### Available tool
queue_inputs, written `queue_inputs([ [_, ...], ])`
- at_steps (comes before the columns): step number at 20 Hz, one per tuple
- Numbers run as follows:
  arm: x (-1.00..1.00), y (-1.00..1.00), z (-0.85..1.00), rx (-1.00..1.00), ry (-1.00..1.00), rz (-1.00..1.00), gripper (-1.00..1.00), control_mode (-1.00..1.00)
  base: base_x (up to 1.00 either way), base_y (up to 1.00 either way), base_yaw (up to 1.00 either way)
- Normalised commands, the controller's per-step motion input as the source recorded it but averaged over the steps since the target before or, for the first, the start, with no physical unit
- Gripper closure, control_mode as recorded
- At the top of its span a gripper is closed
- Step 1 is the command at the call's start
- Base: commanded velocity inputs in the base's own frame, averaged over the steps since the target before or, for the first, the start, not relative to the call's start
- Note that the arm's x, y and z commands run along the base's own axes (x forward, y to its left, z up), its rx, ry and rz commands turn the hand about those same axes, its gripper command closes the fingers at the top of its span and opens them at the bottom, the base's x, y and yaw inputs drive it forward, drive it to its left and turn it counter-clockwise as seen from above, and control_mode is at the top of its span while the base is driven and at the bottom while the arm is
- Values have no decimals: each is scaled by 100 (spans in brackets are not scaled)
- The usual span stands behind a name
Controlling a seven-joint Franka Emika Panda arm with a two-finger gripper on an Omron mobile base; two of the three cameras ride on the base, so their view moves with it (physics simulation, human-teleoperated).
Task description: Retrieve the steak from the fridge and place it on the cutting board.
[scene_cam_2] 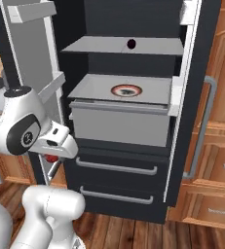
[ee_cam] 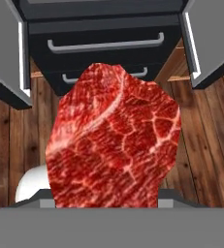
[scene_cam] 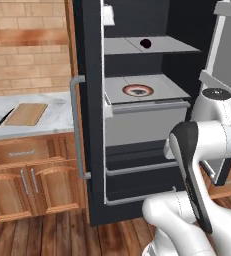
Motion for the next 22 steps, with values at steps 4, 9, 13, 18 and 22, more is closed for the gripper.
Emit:
queue_inputs([
  [4,0,0,0,0,0,0,100,100,-18,58,0],
  [9,0,0,0,0,0,0,100,100,-9,51,0],
  [13,0,0,0,0,0,0,100,100,-9,58,0],
  [18,0,0,0,0,0,0,100,100,-9,63,0],
  [22,0,0,0,0,0,0,100,100,-7,72,0],
])
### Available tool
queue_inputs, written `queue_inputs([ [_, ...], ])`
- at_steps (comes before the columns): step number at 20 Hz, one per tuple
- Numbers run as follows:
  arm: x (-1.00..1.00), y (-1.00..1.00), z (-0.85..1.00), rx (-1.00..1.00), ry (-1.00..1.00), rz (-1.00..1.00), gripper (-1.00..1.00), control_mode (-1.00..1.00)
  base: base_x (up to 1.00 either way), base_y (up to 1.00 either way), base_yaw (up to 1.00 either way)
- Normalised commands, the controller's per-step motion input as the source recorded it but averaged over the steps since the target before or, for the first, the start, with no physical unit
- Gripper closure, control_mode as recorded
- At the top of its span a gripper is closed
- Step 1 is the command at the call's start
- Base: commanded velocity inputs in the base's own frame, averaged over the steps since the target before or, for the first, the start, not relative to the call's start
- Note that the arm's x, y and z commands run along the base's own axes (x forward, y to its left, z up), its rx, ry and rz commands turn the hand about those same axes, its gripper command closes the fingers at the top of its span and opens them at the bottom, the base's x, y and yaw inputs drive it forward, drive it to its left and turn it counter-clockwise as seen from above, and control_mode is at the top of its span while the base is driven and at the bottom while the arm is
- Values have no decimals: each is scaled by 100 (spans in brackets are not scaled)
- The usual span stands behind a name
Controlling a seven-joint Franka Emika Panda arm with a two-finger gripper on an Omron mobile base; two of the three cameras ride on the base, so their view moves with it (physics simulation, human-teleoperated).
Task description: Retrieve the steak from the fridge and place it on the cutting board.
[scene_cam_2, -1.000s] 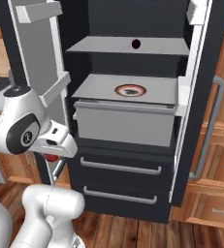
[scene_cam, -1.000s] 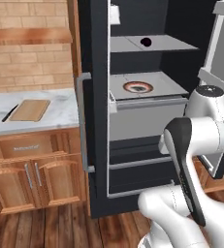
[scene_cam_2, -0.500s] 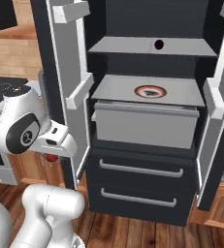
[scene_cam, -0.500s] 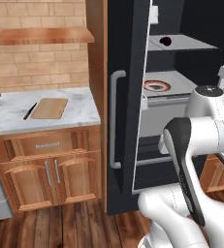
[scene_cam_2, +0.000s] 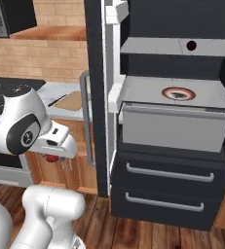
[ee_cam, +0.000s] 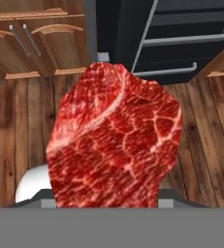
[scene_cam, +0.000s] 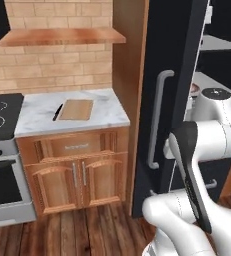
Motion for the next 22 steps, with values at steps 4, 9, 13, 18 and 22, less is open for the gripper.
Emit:
queue_inputs([
  [4,0,0,0,0,0,0,100,100,-6,72,0],
  [9,0,0,0,0,0,0,100,100,0,72,-1],
  [13,0,0,0,0,0,0,100,100,11,70,-1],
  [18,0,0,0,0,0,0,100,100,50,36,-7],
  [22,0,0,0,0,0,0,100,100,67,44,-8],
])
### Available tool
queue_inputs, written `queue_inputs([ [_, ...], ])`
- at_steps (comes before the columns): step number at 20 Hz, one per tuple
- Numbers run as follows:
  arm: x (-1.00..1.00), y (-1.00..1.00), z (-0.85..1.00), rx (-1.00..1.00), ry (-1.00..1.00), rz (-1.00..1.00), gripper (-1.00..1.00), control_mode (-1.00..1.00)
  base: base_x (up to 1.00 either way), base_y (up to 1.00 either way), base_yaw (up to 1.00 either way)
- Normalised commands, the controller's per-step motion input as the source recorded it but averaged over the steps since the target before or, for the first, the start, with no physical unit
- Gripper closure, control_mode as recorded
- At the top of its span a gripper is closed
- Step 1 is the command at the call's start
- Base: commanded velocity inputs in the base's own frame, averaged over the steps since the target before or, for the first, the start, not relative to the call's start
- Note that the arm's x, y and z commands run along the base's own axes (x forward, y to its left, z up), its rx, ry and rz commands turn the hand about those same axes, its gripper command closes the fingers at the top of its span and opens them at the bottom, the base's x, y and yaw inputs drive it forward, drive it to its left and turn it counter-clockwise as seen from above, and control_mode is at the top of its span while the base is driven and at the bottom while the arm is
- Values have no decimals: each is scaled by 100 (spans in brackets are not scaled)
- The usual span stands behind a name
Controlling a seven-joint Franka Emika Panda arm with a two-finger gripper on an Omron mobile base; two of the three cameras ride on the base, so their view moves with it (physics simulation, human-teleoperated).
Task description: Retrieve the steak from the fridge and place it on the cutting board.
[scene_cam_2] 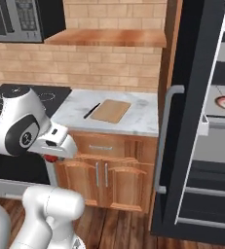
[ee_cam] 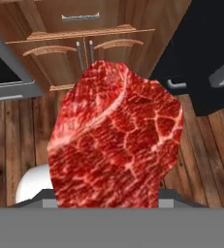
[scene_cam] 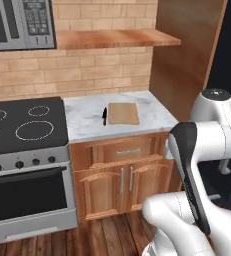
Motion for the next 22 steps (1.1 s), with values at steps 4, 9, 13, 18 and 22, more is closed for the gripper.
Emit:
queue_inputs([
  [4,0,0,0,0,0,0,100,100,71,37,-6],
  [9,0,0,0,0,0,0,100,100,69,31,-5],
  [13,0,0,0,0,0,0,100,100,72,21,-2],
  [18,0,0,0,0,0,0,100,100,55,8,0],
  [22,0,0,0,0,0,0,100,100,45,0,0],
])
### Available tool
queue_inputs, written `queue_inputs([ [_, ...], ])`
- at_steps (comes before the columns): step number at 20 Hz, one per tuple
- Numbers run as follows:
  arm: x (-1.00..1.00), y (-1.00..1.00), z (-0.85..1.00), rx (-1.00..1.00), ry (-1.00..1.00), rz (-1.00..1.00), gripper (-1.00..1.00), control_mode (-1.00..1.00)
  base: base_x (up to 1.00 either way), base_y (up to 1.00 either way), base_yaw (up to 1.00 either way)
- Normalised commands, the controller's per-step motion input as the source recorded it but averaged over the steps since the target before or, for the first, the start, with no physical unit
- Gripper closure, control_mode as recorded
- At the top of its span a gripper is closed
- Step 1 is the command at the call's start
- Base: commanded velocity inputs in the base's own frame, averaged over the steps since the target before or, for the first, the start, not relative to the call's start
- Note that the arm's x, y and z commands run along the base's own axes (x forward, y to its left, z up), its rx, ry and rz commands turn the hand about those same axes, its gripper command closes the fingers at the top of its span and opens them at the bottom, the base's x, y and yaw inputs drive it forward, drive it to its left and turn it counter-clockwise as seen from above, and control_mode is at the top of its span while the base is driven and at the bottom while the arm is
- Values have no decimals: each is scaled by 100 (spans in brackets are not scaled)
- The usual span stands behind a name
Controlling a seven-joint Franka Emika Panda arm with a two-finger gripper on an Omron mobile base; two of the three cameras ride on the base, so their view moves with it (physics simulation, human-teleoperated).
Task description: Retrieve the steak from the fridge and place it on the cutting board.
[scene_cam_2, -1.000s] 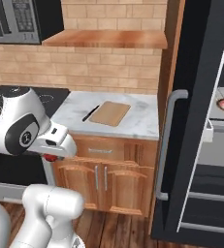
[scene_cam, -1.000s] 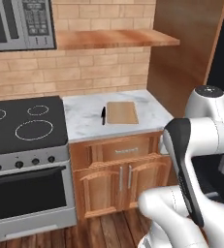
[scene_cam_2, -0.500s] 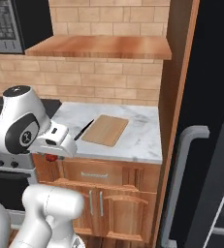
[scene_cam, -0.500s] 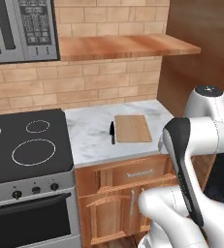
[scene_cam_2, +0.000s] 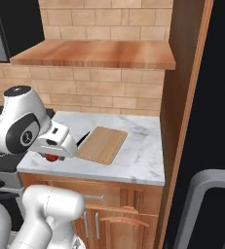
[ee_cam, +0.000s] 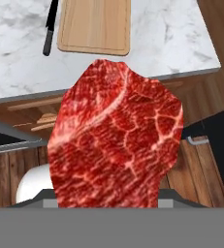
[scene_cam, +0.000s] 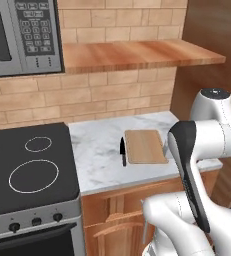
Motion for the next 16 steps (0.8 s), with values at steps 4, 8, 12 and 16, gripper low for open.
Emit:
queue_inputs([
  [4,0,0,0,0,0,0,100,100,9,1,0],
  [8,0,0,0,0,0,0,100,100,22,4,0],
  [12,0,0,0,0,0,0,100,100,27,9,0],
  [16,0,0,0,0,0,0,100,100,32,10,0],
])
